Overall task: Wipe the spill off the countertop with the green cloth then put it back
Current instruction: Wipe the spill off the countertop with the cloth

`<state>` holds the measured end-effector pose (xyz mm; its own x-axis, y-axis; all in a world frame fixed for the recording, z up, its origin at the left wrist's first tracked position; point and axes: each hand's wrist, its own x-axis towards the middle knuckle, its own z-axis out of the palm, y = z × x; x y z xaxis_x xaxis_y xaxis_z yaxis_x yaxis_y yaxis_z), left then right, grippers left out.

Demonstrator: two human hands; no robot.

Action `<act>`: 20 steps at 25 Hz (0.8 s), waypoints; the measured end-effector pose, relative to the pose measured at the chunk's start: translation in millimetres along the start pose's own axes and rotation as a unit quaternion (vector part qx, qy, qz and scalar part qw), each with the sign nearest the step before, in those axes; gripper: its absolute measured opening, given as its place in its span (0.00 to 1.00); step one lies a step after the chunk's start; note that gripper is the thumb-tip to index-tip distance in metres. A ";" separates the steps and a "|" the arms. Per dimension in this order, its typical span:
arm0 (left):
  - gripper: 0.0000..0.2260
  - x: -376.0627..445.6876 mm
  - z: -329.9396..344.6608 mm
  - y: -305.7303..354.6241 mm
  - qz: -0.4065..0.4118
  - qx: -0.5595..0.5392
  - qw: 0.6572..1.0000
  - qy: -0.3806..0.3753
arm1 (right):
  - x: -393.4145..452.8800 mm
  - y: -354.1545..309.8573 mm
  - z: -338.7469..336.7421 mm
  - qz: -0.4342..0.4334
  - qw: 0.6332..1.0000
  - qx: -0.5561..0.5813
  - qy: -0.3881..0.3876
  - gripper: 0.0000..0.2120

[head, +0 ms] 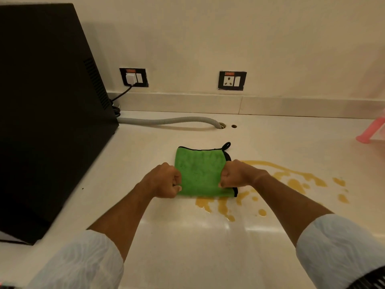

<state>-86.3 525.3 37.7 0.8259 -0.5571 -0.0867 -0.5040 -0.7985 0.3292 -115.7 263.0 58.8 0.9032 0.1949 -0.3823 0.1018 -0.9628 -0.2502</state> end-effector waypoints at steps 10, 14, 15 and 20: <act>0.34 32.7 35.4 -54.9 -0.079 0.025 0.994 0.068 | 62.7 -37.5 47.2 0.037 0.983 0.001 0.178 0.41; 0.31 39.5 57.2 -67.0 -0.075 0.044 0.994 0.063 | 92.9 -53.5 65.1 0.034 0.983 -0.014 0.182 0.42; 0.31 39.7 61.4 -69.0 -0.074 0.051 0.994 0.062 | 99.0 -54.1 67.6 0.036 0.982 -0.020 0.182 0.41; 0.31 41.1 68.0 -74.2 -0.070 0.064 0.992 0.087 | 113.9 -49.3 75.9 0.046 0.978 -0.046 0.197 0.40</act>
<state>-32.2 546.1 -54.2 0.9156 -0.3997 0.0446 -0.4001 -0.8938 0.2025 -49.5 346.8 -39.9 0.9990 0.0376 -0.0231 0.0339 -0.9890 -0.1437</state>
